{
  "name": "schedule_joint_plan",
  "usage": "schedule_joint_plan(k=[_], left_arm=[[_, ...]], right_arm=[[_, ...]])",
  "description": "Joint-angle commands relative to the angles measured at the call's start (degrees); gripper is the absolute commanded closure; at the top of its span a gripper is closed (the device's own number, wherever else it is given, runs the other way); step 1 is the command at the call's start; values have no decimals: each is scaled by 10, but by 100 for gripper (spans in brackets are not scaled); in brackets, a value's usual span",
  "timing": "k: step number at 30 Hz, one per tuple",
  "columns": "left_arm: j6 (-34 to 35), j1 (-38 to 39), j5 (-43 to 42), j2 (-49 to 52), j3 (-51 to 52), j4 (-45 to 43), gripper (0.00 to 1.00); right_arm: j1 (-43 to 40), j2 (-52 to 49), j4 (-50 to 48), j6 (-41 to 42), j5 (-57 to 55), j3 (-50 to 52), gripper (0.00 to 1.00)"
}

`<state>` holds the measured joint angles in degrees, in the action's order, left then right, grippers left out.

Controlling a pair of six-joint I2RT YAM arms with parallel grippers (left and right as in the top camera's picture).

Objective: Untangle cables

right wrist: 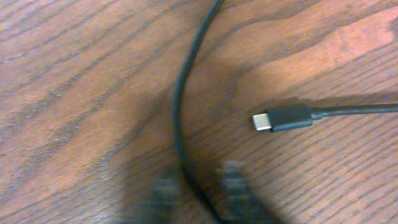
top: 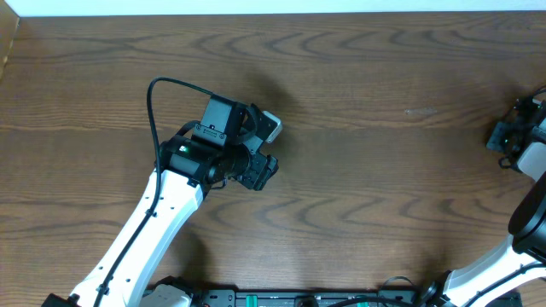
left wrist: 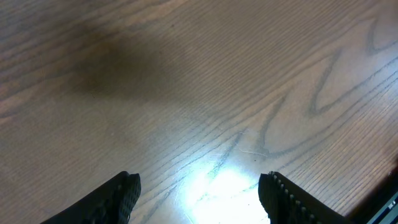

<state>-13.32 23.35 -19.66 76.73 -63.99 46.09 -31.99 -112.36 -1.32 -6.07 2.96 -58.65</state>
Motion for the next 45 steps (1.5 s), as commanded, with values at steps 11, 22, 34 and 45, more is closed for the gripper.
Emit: schedule_joint_plan(k=[11, 22, 34, 45], left_arm=[[5, -1, -9, 4, 0, 2, 34], [5, -1, -9, 4, 0, 6, 34], [5, -1, -9, 4, 0, -5, 33], [5, -1, -9, -5, 0, -45, 41]], right_arm=[[-14, 6, -19, 172, 101, 6, 99], [-32, 158, -54, 189, 49, 6, 99], [-70, 202, 4, 205, 55, 6, 99], [-52, 284, -186, 238, 471, 6, 99]])
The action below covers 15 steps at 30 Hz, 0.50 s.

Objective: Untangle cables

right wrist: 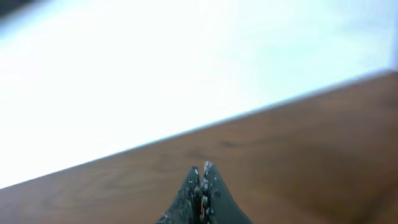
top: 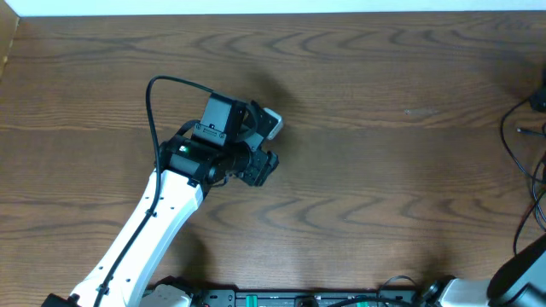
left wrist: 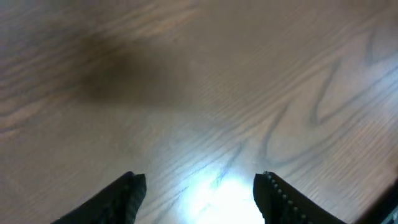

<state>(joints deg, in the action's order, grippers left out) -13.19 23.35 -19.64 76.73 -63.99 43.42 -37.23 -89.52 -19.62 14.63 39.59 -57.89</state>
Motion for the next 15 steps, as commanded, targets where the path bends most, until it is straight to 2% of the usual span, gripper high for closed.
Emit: schedule_joint_plan(k=[1, 2, 4, 5, 7, 8, 9, 15], left_arm=[[4, -1, -9, -10, 0, -30, 41], [4, -1, -9, -16, 0, -38, 41], [4, -1, -8, -33, 0, -56, 41], [4, -1, -6, -43, 0, -64, 41], [4, -2, 3, -67, 0, -73, 41], [6, -2, 19, -87, 0, -75, 41], [9, -2, 36, -102, 0, -76, 41], [13, -2, 108, -202, 0, -67, 41]], right_arm=[[0, 72, 4, 31, 104, -2, 99], [0, 88, 15, 31, 101, -2, 99], [-1, 121, 48, 32, 96, -2, 83], [-2, 142, 71, 32, 96, -2, 81], [-2, 172, 107, 37, 96, -2, 83], [-2, 195, 139, 37, 96, -2, 95], [-4, 210, 167, 35, 96, -2, 99], [-10, 301, 307, 4, 96, -2, 99]])
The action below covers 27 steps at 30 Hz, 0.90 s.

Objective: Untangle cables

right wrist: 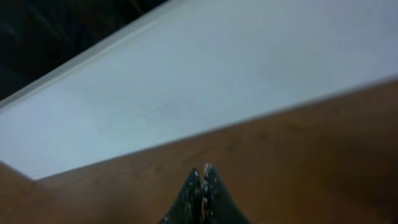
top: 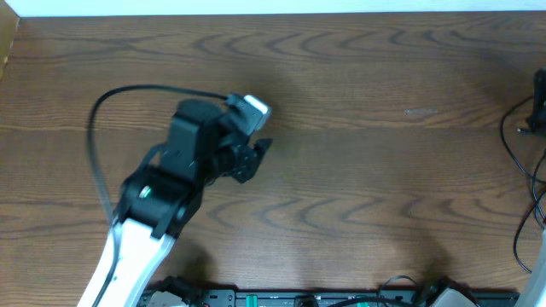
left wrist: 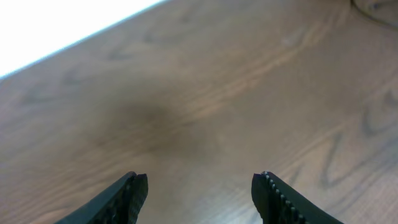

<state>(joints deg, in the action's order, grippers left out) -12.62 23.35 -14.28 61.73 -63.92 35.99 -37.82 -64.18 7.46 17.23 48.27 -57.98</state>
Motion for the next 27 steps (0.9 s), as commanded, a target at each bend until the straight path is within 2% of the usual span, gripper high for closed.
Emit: schedule_joint_plan(k=[1, 4, 7, 11, 18, 22, 27], left_arm=[[7, -2, 64, -67, -1, 13, 41], [9, -2, 95, -124, -1, 37, 40], [9, -2, 123, -185, -1, 56, 40], [9, -2, 142, -259, -1, 73, 40], [9, -2, 181, -344, -1, 94, 39], [9, -2, 185, -354, -1, 106, 39], [13, -2, 185, -354, -1, 118, 39]], right_arm=[[-4, 61, 49, -23, 9, -1, 99], [-4, 97, 56, -29, 7, -1, 97], [-4, 121, 53, -29, -1, -1, 81], [-3, 147, 41, -24, -2, -1, 72], [0, 241, -45, -40, 17, -1, 71], [16, 286, -97, -47, 61, -1, 67], [91, 298, -118, -77, 137, -1, 67]])
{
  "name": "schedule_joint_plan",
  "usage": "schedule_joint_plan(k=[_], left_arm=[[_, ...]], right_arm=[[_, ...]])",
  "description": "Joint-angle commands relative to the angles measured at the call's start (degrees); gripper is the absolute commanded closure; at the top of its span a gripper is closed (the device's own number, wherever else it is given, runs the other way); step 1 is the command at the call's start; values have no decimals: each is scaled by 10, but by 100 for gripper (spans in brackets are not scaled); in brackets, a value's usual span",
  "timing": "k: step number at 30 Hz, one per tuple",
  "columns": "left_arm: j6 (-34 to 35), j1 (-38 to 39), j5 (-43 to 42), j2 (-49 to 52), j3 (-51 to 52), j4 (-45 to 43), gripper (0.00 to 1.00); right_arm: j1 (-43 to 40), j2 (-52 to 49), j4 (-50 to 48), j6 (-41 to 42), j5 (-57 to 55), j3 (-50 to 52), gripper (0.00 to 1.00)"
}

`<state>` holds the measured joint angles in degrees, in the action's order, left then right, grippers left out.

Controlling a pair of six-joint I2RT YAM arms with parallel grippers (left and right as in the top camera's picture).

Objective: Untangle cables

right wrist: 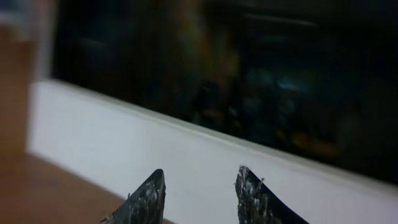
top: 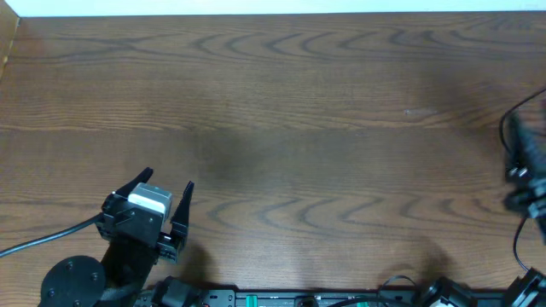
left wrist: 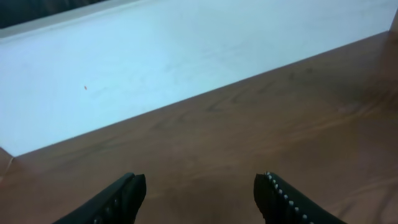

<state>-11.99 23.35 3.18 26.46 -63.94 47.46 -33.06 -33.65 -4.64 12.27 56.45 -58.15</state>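
Observation:
A thin black cable (top: 515, 246) lies in loose loops at the table's far right edge, partly cut off by the overhead view. A blurred dark shape (top: 525, 198) over it is my right arm. In the right wrist view my right gripper (right wrist: 200, 182) is open and empty, raised and facing a white wall. My left gripper (top: 166, 189) sits at the front left edge, far from the cable. Its fingers (left wrist: 127, 194) are wide apart with nothing between them, above bare wood.
A brown wooden table (top: 290, 111) fills the overhead view, with a white wall (left wrist: 155, 68) behind its far edge. The left arm's own black lead (top: 51, 234) trails off at the bottom left. A dark rail (top: 299, 298) runs along the front edge.
My left arm has gone from the middle left of the table to the front left edge, still open. My right gripper, shut then, is now open and tilted further up.
At first my right gripper was low over the cable and its plug at the right edge, my left open over mid-table. Then the right one was raised and shut, the cable lying in loops. Now both grippers are open and empty, the left drawn back.

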Motion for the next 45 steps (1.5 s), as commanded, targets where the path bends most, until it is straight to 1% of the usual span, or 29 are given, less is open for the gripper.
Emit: schedule_joint_plan(k=[1, 4, 8, 11, 12, 13, 14, 15, 17, 18, 21, 24, 27, 31, 37, 41, 44, 45], left_arm=[[11, -2, 12, -2, 0, 5, 39], [18, -2, 25, -2, 0, 17, 39], [18, -2, 29, -2, 0, 33, 39], [18, -2, 30, -2, 0, 35, 39], [18, -2, 34, -2, 0, 35, 39], [18, -2, 40, -2, 0, 35, 39], [18, -2, 42, -2, 0, 35, 39], [18, -2, 45, -2, 0, 35, 39], [18, -2, 51, -2, 0, 35, 39], [18, -2, 51, -2, 0, 35, 39], [18, -2, 51, -2, 0, 35, 39], [18, -2, 51, -2, 0, 35, 39], [18, -2, 51, -2, 0, 35, 39], [18, -2, 50, -2, 0, 35, 38], [18, -2, 50, -2, 0, 38, 38], [18, -2, 50, -2, 0, 48, 38], [18, -2, 50, -2, 0, 50, 37], [18, -2, 50, -2, 0, 50, 37]], right_arm=[[67, -7, 9, -38, 57, 1, 69], [128, 0, 42, -85, 54, 2, 75], [183, 30, 161, -214, 16, 2, 75], [201, 57, 261, -323, 5, 2, 75], [205, 63, 285, -339, 0, 2, 77], [210, 68, 311, -345, -18, 2, 83], [215, 70, 334, -339, -52, 3, 89], [226, 71, 358, -323, -108, 8, 91], [254, 72, 393, -295, -214, 25, 92], [269, 72, 403, -295, -244, 37, 92], [299, 74, 409, -295, -269, 67, 92], [302, 75, 409, -288, -312, 94, 91], [301, 75, 401, -263, -318, 135, 91], [301, 76, 345, -219, -325, 208, 91], [301, 76, 203, -115, -333, 341, 90], [301, 76, 134, -70, -366, 411, 90], [301, 75, 104, -42, -410, 445, 90], [301, 75, 102, -31, -433, 454, 87]])
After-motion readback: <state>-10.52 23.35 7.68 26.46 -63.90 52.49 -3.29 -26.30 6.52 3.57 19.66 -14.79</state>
